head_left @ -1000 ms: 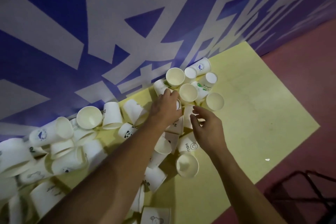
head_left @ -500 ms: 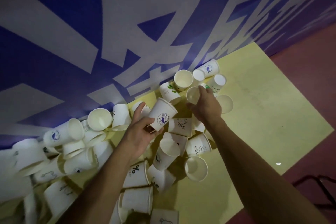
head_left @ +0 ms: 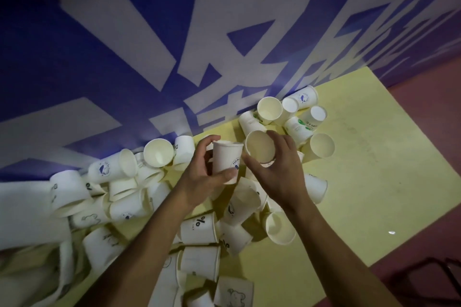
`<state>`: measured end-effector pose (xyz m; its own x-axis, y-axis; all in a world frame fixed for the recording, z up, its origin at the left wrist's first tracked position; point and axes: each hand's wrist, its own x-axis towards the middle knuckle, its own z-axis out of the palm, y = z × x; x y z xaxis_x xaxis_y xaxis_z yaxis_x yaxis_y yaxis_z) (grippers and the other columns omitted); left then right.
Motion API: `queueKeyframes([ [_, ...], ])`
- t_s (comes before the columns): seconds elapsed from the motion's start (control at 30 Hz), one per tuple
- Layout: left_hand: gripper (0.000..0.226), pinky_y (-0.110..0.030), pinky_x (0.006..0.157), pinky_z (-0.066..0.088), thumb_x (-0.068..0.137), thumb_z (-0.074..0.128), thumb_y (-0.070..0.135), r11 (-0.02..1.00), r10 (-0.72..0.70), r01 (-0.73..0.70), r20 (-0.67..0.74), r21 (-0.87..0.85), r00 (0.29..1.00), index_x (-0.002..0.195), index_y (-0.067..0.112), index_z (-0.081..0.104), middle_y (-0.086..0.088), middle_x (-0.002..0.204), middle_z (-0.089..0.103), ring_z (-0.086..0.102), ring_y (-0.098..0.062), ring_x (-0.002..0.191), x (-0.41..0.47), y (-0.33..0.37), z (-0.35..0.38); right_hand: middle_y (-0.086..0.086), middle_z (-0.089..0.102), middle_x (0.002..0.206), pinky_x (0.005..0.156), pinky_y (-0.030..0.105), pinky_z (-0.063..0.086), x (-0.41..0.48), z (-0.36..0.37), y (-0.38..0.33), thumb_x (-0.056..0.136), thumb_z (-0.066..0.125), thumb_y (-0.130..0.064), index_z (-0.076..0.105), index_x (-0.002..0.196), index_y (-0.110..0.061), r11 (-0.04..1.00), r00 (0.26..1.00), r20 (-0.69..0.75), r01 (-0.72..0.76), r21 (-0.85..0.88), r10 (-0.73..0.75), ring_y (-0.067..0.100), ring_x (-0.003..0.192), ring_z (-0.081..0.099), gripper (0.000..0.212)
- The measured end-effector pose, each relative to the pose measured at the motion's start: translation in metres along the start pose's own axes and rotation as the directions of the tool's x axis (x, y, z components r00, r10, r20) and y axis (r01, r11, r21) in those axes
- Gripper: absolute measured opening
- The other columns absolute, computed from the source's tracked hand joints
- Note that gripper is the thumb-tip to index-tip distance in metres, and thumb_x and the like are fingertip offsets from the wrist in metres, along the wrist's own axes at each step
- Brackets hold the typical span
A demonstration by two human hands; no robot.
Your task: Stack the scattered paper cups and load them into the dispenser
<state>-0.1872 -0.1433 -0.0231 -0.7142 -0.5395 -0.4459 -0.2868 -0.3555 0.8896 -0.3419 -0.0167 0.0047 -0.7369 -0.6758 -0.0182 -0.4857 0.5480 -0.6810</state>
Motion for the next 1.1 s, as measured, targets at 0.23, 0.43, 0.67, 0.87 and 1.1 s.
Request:
queueKeyframes([
  [0.23,0.050,-0.042,0.078,0.062,0.074,0.083,0.040,0.987,0.139,-0.157,-0.308,-0.035,0.941,0.116,0.036,0.057,-0.002,0.113,0.071,0.070,-0.027,0.102,-0.070,-0.004,-0.047,-0.017,0.048,0.133,0.085,0.023,0.052,-0.034,0.018,-0.047,0.077,0.079,-0.064,0.047,0.143,-0.030,0.989,0.984,0.118,0.124,0.080,-0.133,0.000,0.112,0.048,0.081],
  [0.43,0.077,-0.037,0.093,0.057,0.064,0.090,0.045,0.977,0.213,-0.189,-0.372,0.099,0.903,0.131,0.047,0.052,0.012,0.127,0.066,0.065,-0.013,0.117,-0.157,-0.023,-0.100,-0.018,0.049,0.130,0.080,0.036,0.059,-0.080,0.045,-0.094,0.076,0.081,-0.064,0.049,0.144,-0.029,0.963,0.946,0.202,0.230,0.138,-0.255,0.002,0.109,0.052,0.083],
  [0.67,0.076,-0.045,0.100,0.054,0.069,0.089,0.048,0.971,0.230,-0.181,-0.404,0.156,0.885,0.136,0.040,0.053,0.013,0.135,0.061,0.059,-0.015,0.126,-0.254,-0.055,-0.153,-0.020,0.050,0.129,0.081,0.038,0.059,-0.149,0.090,-0.151,0.075,0.082,-0.062,0.051,0.143,-0.030,0.930,0.887,0.287,0.324,0.173,-0.362,0.005,0.109,0.056,0.081],
  [0.87,0.062,-0.018,0.090,0.052,0.081,0.082,0.040,0.952,0.297,-0.227,-0.446,0.204,0.844,0.135,0.036,0.053,0.018,0.130,0.063,0.061,-0.008,0.121,-0.321,-0.068,-0.204,-0.017,0.052,0.130,0.080,0.035,0.059,-0.205,0.130,-0.194,0.073,0.078,-0.069,0.051,0.145,-0.027,0.916,0.855,0.335,0.343,0.208,-0.396,0.007,0.109,0.058,0.087],
  [1.1,0.065,-0.017,0.084,0.050,0.070,0.093,0.029,0.937,0.309,-0.159,-0.523,0.311,0.794,0.123,0.033,0.056,0.017,0.123,0.064,0.061,-0.009,0.115,-0.376,-0.093,-0.266,-0.015,0.056,0.130,0.080,0.030,0.054,-0.253,0.176,-0.238,0.073,0.090,-0.045,0.053,0.138,-0.024,0.890,0.838,0.314,0.377,0.255,-0.445,0.009,0.110,0.059,0.078],
])
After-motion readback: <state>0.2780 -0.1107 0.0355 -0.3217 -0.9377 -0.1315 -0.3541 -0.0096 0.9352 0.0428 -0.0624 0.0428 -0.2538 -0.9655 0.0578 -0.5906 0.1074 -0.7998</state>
